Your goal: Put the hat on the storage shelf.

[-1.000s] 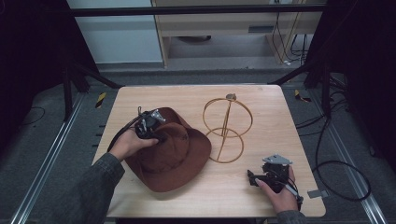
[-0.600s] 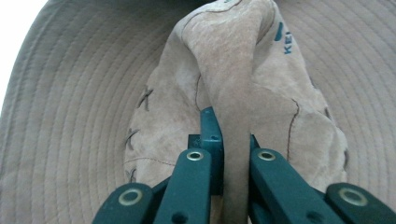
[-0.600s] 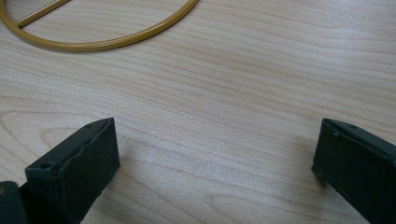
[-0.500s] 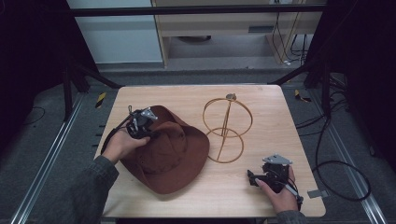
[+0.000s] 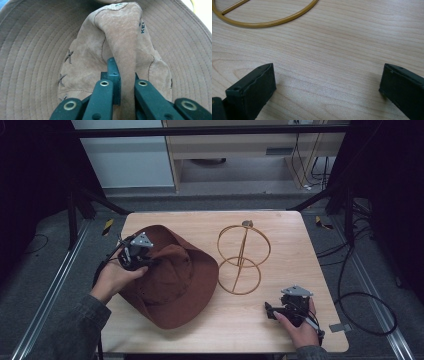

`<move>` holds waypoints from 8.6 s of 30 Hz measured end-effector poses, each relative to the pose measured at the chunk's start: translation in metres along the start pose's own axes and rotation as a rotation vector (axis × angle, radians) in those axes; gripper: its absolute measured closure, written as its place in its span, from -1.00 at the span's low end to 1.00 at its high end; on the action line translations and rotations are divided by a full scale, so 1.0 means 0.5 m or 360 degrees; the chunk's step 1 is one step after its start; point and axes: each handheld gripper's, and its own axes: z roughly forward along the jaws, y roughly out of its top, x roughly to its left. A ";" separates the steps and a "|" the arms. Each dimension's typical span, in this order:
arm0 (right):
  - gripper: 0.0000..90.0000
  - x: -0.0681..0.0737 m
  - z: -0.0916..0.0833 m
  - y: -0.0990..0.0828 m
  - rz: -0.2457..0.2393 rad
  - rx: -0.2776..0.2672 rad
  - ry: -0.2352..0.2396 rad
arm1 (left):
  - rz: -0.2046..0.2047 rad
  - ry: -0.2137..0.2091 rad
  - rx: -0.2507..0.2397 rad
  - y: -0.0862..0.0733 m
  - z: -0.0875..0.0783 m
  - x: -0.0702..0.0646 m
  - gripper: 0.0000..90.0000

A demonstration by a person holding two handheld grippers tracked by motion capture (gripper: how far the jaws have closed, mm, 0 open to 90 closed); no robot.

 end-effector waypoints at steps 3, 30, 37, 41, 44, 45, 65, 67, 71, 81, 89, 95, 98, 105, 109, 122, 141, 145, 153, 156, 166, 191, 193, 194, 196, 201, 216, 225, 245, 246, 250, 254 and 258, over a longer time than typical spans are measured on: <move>-0.99 0.000 0.000 0.000 0.0000 0.0000 0.0000 | -0.0002 -0.0002 -0.0013 -0.003 -0.012 -0.005 0.97; -0.99 0.000 0.000 0.000 0.0001 0.0000 0.0000 | 0.0084 -0.0019 -0.0138 -0.019 -0.103 -0.049 0.97; -0.99 0.000 0.000 0.000 0.0001 0.0000 0.0000 | 0.0107 -0.0026 -0.0181 -0.011 -0.143 -0.051 0.97; -0.99 0.000 0.000 0.000 0.0000 0.0000 0.0000 | 0.0111 -0.0028 -0.0219 0.000 -0.169 -0.048 0.97; -0.99 0.000 0.000 0.000 0.0000 0.0000 0.0000 | 0.0122 -0.0030 -0.0238 0.008 -0.184 -0.048 0.97; -0.99 0.000 0.000 0.000 0.0000 0.0000 0.0000 | 0.0126 -0.0030 -0.0244 0.010 -0.189 -0.048 0.97; -0.99 0.000 0.000 0.000 0.0000 0.0000 0.0000 | 0.0262 -0.0034 -0.0300 0.165 -0.238 -0.082 0.97; -0.99 0.000 0.000 0.000 0.0000 0.0000 0.0000 | 0.0288 -0.0040 -0.0312 0.187 -0.240 -0.091 0.97; -0.99 0.000 0.000 0.000 0.0001 0.0001 0.0001 | 0.0335 -0.0054 -0.0311 0.227 -0.239 -0.106 0.97; -0.99 0.000 0.000 0.000 0.0003 -0.0001 0.0003 | 0.0386 -0.0065 -0.0334 0.317 -0.217 -0.132 0.97; -0.99 0.000 0.000 0.000 0.0001 0.0001 0.0004 | 0.0412 -0.0083 -0.0274 0.380 -0.176 -0.146 0.97; -0.99 0.000 0.000 0.000 0.0001 0.0002 0.0003 | 0.0439 -0.0097 -0.0262 0.414 -0.159 -0.156 0.97; -0.99 0.000 0.000 0.000 0.0001 0.0001 0.0004 | 0.0448 -0.0101 -0.0253 0.426 -0.151 -0.161 0.97; -0.99 0.000 0.000 0.000 -0.0003 0.0000 0.0004 | 0.0463 -0.0110 -0.0252 0.456 -0.125 -0.176 0.97; -0.99 -0.001 0.000 0.000 -0.0004 -0.0001 0.0004 | 0.0465 -0.0109 -0.0243 0.474 -0.105 -0.180 0.97; -0.99 -0.001 0.000 0.000 -0.0003 0.0000 0.0006 | 0.0462 -0.0094 -0.0210 0.515 -0.061 -0.190 0.97; -0.99 -0.002 0.000 0.000 -0.0011 0.0000 -0.0002 | 0.0456 -0.0089 -0.0148 0.538 -0.008 -0.187 0.96; -0.99 -0.005 -0.001 0.001 -0.0027 -0.0001 0.0007 | 0.0457 -0.0094 -0.0134 0.539 0.001 -0.185 0.96; -0.99 -0.005 -0.001 0.001 -0.0027 -0.0001 0.0006 | 0.0442 -0.0109 -0.0099 0.540 0.018 -0.180 0.96; -0.99 -0.005 -0.001 0.001 -0.0027 -0.0001 0.0006 | 0.0448 -0.0113 -0.0092 0.540 0.021 -0.179 0.95; -0.99 -0.005 -0.001 0.001 -0.0025 -0.0001 0.0001 | 0.0470 -0.0142 -0.0051 0.543 0.040 -0.194 0.91; -0.99 -0.005 -0.001 0.001 -0.0026 -0.0001 0.0002 | 0.0428 -0.0157 -0.0075 0.538 0.060 -0.190 0.78; -0.99 -0.005 -0.001 0.001 -0.0026 -0.0001 0.0001 | 0.0420 -0.0145 -0.0086 0.538 0.058 -0.191 0.68; -0.99 -0.005 -0.001 0.001 -0.0026 0.0000 0.0002 | 0.0415 -0.0131 -0.0096 0.538 0.057 -0.191 0.61; -0.99 -0.005 -0.001 0.001 -0.0026 0.0000 0.0002 | 0.0401 -0.0102 -0.0107 0.538 0.055 -0.191 0.43; -0.99 -0.005 -0.001 0.001 -0.0025 0.0000 0.0002 | 0.0380 -0.0077 -0.0099 0.534 0.054 -0.191 0.11; -0.99 -0.005 -0.001 0.001 -0.0026 0.0000 0.0003 | 0.0346 -0.0116 -0.0130 0.524 0.043 -0.186 -0.65; -0.99 -0.004 -0.001 0.001 -0.0026 0.0002 0.0003 | 0.0342 -0.0128 -0.0164 0.509 0.017 -0.188 -0.84; -0.99 -0.005 -0.001 0.001 -0.0025 0.0001 0.0002 | 0.0314 -0.0120 -0.0288 0.437 -0.049 -0.163 -0.87; -0.99 -0.005 -0.001 0.001 -0.0026 0.0001 0.0003 | 0.0306 -0.0118 -0.0299 0.433 -0.051 -0.161 -0.87; -0.99 -0.005 -0.001 0.001 -0.0027 -0.0001 -0.0001 | 0.0320 -0.0100 -0.0290 0.414 -0.060 -0.147 -0.87; -0.99 -0.005 -0.001 0.001 -0.0028 -0.0003 -0.0003 | 0.0271 -0.0090 -0.0328 0.390 -0.071 -0.124 -0.87; -0.99 -0.004 -0.002 0.001 -0.0025 0.0003 0.0002 | 0.0222 -0.0059 -0.0344 0.364 -0.092 -0.102 -0.87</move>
